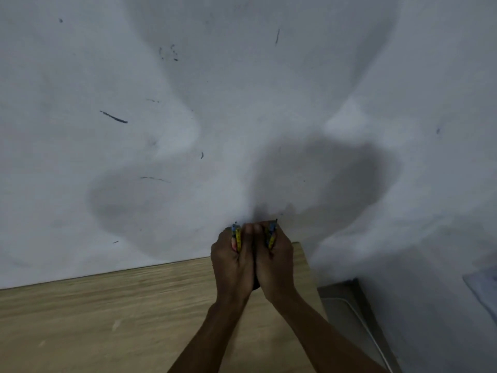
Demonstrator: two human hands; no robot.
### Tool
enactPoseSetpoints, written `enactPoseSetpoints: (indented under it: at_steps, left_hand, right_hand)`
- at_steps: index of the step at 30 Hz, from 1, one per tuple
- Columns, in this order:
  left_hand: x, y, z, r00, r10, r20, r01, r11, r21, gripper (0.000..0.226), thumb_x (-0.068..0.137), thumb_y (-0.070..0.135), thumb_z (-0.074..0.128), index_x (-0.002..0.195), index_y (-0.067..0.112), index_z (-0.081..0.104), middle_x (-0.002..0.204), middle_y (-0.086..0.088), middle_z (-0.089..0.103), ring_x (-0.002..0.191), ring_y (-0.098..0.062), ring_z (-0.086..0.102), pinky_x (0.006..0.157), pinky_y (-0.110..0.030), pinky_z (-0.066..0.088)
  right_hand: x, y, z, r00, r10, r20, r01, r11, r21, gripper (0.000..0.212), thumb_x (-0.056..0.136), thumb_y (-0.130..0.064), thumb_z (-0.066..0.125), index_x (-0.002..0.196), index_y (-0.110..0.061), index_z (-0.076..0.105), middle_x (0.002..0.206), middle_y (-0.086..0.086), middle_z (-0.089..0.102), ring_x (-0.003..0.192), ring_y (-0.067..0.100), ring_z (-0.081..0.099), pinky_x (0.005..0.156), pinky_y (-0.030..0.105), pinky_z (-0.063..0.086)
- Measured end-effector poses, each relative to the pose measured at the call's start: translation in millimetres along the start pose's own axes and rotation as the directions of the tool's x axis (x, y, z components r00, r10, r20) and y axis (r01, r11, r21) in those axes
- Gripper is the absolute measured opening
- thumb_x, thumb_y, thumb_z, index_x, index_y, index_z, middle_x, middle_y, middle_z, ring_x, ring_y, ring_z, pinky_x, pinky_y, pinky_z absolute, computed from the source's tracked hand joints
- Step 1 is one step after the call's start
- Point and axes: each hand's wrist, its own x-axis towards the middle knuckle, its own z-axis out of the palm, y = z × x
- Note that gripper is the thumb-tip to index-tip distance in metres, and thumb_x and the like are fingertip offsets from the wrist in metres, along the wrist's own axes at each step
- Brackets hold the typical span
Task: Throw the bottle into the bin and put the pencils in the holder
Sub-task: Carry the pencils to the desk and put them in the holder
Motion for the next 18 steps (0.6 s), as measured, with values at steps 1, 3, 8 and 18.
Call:
enactPoseSetpoints:
  at_steps: [1,3,8,18]
  left_hand:
    - [-1,-2,0,1.000,-0.008,-0.017,0.008,1.000,0.019,0.037,0.093,0.041,0.051,0.069,0.013,0.054,0.065,-0.011,0.057,0.061,-0.025,0.056,0.056,-0.047,0.047]
    - [-3,0,0,0.999,-0.016,-0.028,0.017,1.000,0.022,0.027,0.095,0.034,0.054,0.072,0.019,0.053,0.072,-0.009,0.056,0.069,-0.026,0.056,0.061,-0.046,0.047]
    - [-5,1,3,1.000,0.001,-0.007,-0.001,1.000,0.013,0.027,0.093,0.030,0.056,0.080,0.052,0.047,0.090,-0.011,0.052,0.085,-0.029,0.056,0.073,-0.039,0.049]
    - [-10,-11,1,0.996,-0.038,0.078,0.026,0.990,0.141,0.014,0.087,0.036,0.053,0.084,0.023,0.050,0.095,0.001,0.043,0.094,-0.012,0.041,0.084,-0.026,0.037]
  right_hand:
    - [-1,2,0,1.000,0.013,-0.002,-0.013,1.000,-0.007,0.032,0.095,-0.036,0.051,0.086,-0.009,0.063,0.075,0.007,0.068,0.072,0.020,0.067,0.066,0.039,0.055]
    - [-4,5,0,0.999,0.051,-0.006,-0.052,0.998,-0.027,0.035,0.093,-0.043,0.051,0.091,-0.011,0.064,0.081,0.008,0.068,0.077,0.020,0.068,0.071,0.039,0.055]
    - [-4,16,-1,0.991,0.113,-0.075,-0.118,0.990,-0.071,0.036,0.087,-0.046,0.056,0.098,-0.012,0.057,0.094,0.015,0.062,0.089,0.027,0.064,0.077,0.038,0.054]
    - [7,19,-19,0.943,0.322,0.082,-0.311,0.942,-0.125,0.028,0.082,-0.026,0.069,0.101,-0.006,0.062,0.090,0.012,0.070,0.084,0.023,0.069,0.069,0.032,0.057]
